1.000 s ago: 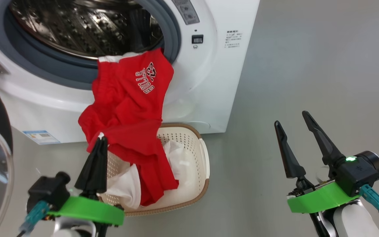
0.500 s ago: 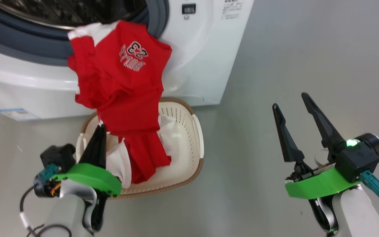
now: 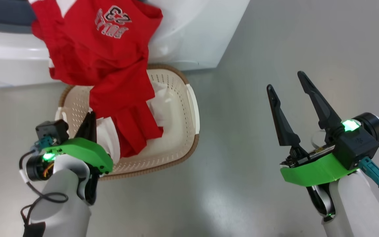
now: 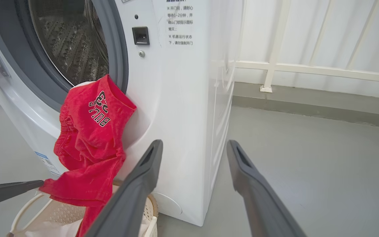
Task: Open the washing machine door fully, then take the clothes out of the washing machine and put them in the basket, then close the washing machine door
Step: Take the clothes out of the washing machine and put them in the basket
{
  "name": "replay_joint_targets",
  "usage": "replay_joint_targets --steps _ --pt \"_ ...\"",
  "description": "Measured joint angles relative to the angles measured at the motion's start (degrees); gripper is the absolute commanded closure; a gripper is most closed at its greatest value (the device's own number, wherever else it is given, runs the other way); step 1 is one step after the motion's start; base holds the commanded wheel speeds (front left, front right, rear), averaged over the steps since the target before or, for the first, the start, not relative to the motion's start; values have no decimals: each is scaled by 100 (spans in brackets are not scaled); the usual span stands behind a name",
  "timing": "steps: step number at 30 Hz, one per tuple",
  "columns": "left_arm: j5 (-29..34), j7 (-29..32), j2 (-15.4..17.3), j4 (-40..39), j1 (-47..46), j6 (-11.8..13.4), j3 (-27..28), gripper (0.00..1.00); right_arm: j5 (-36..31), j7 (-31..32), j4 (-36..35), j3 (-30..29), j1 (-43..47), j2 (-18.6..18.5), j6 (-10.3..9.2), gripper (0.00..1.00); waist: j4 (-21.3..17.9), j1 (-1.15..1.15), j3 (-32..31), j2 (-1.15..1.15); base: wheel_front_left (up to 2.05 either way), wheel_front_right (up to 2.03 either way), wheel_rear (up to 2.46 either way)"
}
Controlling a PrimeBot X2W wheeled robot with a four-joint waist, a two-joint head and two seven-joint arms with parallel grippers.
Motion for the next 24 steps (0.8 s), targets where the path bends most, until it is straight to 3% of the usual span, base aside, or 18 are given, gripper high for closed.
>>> replay_joint_targets --steps 14,24 --pt "122 0 -30 1330 -652 -49 30 100 -8 0 -53 89 -332 -3 0 0 -178 0 787 0 0 0 0" --pt "130 0 -8 1694 -688 -48 15 100 3 0 -75 124 -364 -3 0 0 -333 0 1008 0 0 0 0"
